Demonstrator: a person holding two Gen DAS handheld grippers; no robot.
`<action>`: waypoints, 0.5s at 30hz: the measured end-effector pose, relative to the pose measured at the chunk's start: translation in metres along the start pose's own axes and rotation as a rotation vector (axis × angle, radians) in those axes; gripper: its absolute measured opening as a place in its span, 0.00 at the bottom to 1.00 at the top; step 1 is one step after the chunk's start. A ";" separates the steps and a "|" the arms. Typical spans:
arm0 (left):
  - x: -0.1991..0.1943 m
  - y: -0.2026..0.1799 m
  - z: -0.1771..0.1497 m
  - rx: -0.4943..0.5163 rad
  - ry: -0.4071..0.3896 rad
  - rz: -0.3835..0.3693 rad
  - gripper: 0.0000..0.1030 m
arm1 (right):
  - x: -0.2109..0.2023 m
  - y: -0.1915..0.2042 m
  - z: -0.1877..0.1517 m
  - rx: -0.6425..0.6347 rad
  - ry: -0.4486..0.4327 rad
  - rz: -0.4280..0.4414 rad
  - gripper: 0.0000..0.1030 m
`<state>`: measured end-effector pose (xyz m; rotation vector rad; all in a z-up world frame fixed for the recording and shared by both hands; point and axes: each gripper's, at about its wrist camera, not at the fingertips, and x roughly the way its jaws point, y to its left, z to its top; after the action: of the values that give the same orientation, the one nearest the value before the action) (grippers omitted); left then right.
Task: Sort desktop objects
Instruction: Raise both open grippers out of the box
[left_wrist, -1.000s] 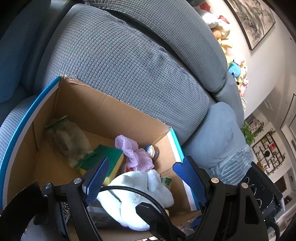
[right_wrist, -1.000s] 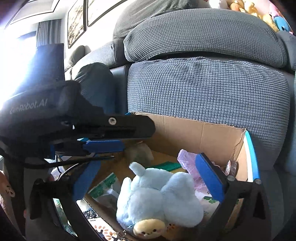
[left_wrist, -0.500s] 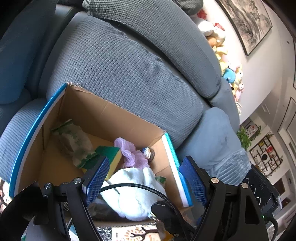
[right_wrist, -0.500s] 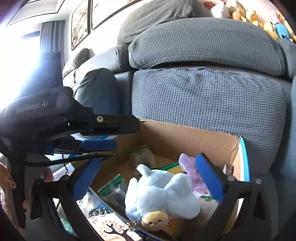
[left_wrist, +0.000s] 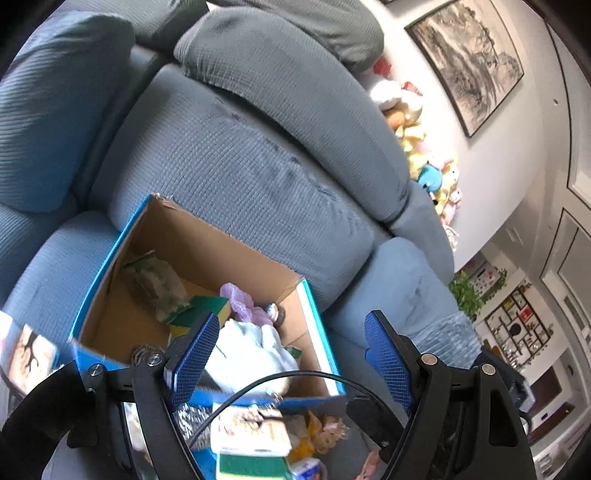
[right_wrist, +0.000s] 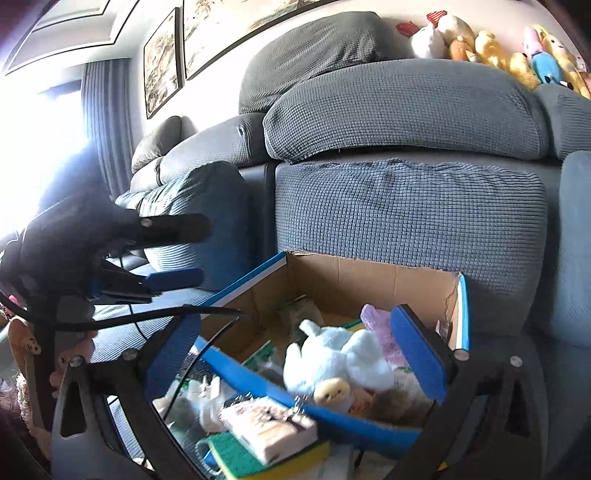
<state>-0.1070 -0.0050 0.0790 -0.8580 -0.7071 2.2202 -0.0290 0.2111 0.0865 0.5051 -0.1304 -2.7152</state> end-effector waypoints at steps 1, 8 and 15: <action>-0.005 -0.003 -0.001 0.000 0.000 -0.003 0.79 | -0.006 0.003 -0.002 0.000 0.004 -0.001 1.00; -0.027 -0.017 -0.016 0.031 0.025 0.000 0.79 | -0.034 0.013 -0.024 0.029 0.011 -0.001 1.00; -0.064 -0.022 -0.024 0.011 -0.008 0.051 0.79 | -0.077 0.023 -0.028 0.050 0.006 -0.038 1.00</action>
<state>-0.0444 -0.0309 0.1023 -0.8712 -0.6829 2.2716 0.0559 0.2182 0.0895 0.5350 -0.1896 -2.7531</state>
